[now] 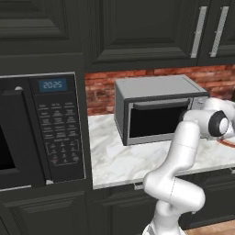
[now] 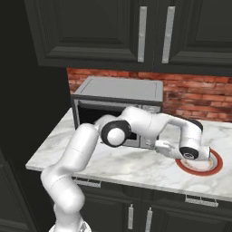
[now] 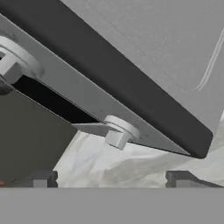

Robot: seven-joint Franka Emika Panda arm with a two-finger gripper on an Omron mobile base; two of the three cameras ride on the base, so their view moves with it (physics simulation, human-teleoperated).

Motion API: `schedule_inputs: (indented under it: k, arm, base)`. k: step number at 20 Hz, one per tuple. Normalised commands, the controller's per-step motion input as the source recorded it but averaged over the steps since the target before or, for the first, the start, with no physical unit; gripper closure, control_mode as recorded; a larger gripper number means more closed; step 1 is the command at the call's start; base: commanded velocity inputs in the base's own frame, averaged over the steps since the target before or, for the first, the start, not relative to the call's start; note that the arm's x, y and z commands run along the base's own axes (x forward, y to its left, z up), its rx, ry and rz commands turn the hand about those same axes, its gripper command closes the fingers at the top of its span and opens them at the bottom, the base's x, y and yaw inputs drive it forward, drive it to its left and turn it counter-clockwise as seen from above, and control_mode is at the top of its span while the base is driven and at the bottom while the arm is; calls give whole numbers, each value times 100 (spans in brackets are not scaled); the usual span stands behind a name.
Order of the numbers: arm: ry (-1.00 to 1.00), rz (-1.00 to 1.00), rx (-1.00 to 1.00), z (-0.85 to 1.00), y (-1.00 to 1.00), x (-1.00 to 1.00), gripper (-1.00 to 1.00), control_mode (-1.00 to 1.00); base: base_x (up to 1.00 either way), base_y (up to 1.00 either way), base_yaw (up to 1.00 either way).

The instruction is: Pick up the bagel from the plate, place it on the toaster oven rack, close the door, and set the timer.

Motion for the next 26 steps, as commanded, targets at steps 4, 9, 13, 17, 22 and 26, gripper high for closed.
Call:
schedule_inputs:
  k: [4,9,13,17,22,26]
  arm:
    - [-12,-18,0,-45,80,-40,-100,-100]
    - [-19,-21,-5,11,73,-33,-100,-100]
    - [-13,-21,-9,43,60,-24,-100,-100]
    - [-6,-17,-11,45,29,-6,-100,-100]
    - [-3,-15,-12,41,19,0,-100,-100]
    - [-2,-14,-6,38,19,0,-100,-100]
  base:
    - [0,0,0]
    - [0,0,0]
    - [0,0,0]
    - [0,0,0]
    - [0,0,0]
    - [0,0,0]
